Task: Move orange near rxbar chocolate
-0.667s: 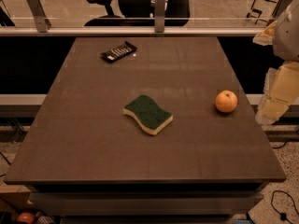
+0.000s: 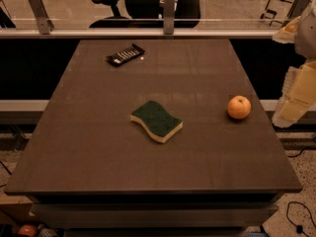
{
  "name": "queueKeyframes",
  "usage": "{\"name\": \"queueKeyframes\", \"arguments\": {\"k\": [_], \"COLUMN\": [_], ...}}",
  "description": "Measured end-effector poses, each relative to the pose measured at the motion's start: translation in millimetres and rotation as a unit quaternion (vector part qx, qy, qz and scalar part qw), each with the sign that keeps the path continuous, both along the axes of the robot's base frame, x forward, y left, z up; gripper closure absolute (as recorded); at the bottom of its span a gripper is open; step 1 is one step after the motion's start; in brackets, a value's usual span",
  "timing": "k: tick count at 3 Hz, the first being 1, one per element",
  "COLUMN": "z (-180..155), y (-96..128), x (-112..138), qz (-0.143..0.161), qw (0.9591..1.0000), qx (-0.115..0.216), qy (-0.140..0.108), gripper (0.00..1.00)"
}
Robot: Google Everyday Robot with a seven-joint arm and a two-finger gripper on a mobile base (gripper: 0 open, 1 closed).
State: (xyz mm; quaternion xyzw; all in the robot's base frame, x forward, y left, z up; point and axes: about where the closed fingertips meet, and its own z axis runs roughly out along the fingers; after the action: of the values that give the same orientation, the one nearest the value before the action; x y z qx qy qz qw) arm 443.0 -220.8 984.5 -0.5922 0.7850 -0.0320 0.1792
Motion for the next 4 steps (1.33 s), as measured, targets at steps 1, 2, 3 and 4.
{"name": "queueKeyframes", "arguments": {"k": [1, 2, 3, 4], "z": [6, 6, 2, -2], "y": [-9, -20, -36, -53], "x": [9, 18, 25, 24], "qz": [-0.020, -0.040, -0.062, -0.084], "qw": [0.9990, 0.9953, 0.9892, 0.9823], "qx": [0.038, 0.086, 0.130, 0.164], "qy": [-0.014, -0.022, -0.027, -0.034], "gripper": [0.00, 0.00, 0.00, 0.00]}}
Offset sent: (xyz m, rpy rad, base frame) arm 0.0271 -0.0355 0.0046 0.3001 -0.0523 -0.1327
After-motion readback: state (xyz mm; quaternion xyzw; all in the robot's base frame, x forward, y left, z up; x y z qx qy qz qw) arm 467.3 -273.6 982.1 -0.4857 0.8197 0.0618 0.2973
